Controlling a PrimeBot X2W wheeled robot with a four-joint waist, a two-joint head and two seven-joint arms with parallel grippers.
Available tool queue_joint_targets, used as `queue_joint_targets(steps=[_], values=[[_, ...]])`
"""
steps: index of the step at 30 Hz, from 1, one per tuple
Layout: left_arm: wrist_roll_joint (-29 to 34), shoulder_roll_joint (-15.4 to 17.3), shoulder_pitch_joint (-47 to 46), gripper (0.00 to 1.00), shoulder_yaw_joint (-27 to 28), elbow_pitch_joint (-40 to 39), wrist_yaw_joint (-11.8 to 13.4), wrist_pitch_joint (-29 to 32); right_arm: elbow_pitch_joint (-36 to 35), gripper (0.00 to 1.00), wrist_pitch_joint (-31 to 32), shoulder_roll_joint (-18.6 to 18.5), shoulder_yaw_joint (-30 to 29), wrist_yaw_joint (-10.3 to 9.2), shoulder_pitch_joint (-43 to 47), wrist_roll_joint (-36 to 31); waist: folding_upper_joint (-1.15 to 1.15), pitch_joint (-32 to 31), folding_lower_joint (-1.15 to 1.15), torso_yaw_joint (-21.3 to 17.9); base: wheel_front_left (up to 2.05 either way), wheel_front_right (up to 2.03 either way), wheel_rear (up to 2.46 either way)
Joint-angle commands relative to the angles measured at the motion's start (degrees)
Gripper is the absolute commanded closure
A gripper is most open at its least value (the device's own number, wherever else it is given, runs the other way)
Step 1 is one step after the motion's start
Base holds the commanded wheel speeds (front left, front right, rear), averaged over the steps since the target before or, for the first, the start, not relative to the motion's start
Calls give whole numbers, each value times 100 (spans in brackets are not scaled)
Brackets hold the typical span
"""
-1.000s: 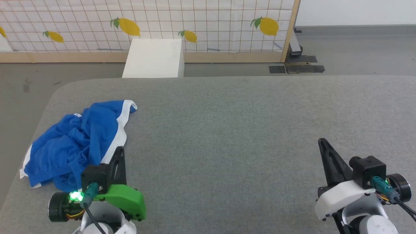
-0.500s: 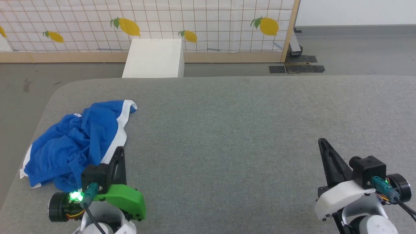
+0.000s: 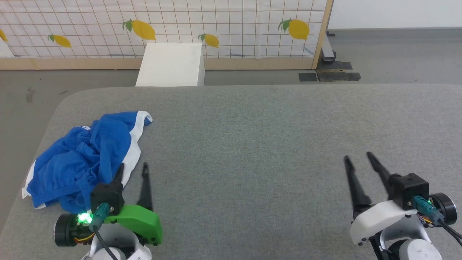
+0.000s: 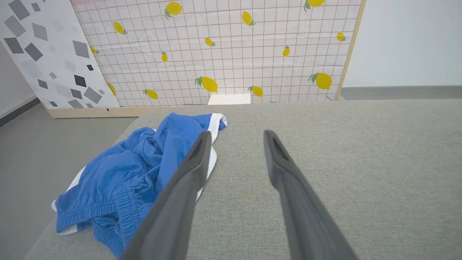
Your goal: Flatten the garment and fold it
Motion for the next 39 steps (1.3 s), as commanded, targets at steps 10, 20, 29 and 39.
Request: queue_joint_targets(steps=[10, 20, 29, 39], values=[[-66, -1, -24, 0, -66, 108, -32, -101, 42, 0, -106, 0, -49, -1, 52, 145, 0, 3, 0, -2, 0, 0, 0], [-137, -1, -67, 0, -130, 252, -62, -222, 70, 0, -224, 1, -120, -1, 103, 275, 0, 10, 0, -8, 0, 0, 0], [-192, 0, -105, 0, -170, 349, -87, -329, 91, 0, -331, 1, -176, -2, 153, 390, 0, 15, 0, -5, 0, 0, 0], [-244, 0, -132, 0, -214, 458, -121, -447, 133, 0, -450, 1, -228, -2, 207, 505, 0, 20, 0, -7, 0, 0, 0]])
